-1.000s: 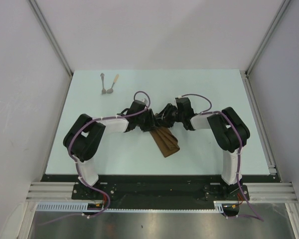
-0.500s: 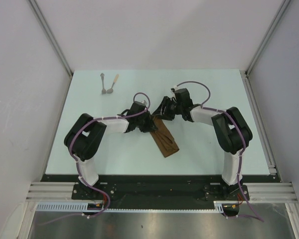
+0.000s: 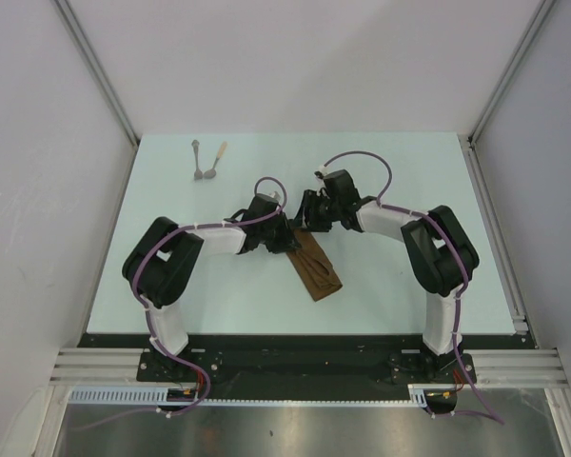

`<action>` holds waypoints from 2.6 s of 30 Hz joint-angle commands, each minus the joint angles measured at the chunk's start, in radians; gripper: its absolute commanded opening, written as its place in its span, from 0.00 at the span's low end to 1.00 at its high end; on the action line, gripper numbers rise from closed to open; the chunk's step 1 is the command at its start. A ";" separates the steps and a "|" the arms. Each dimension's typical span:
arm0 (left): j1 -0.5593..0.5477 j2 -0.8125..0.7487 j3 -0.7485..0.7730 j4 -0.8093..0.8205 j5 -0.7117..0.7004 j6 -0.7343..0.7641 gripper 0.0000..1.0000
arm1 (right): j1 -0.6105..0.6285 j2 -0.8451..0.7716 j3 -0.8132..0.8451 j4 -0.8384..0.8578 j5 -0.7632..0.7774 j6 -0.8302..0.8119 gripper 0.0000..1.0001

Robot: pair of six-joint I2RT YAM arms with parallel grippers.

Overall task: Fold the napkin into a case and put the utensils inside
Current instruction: Stuff the top corner of the smaller-rectangle-folded napkin at the center of the board.

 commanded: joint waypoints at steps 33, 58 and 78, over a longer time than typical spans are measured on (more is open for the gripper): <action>0.100 -0.005 0.234 -0.312 -0.067 0.259 0.34 | -0.060 0.036 -0.059 0.230 -0.160 0.081 0.00; 0.037 0.084 0.359 -0.398 -0.157 0.257 0.15 | -0.071 0.044 -0.104 0.264 -0.200 0.107 0.00; 0.042 0.021 0.338 -0.367 -0.139 0.256 0.35 | -0.074 0.053 -0.105 0.260 -0.217 0.105 0.00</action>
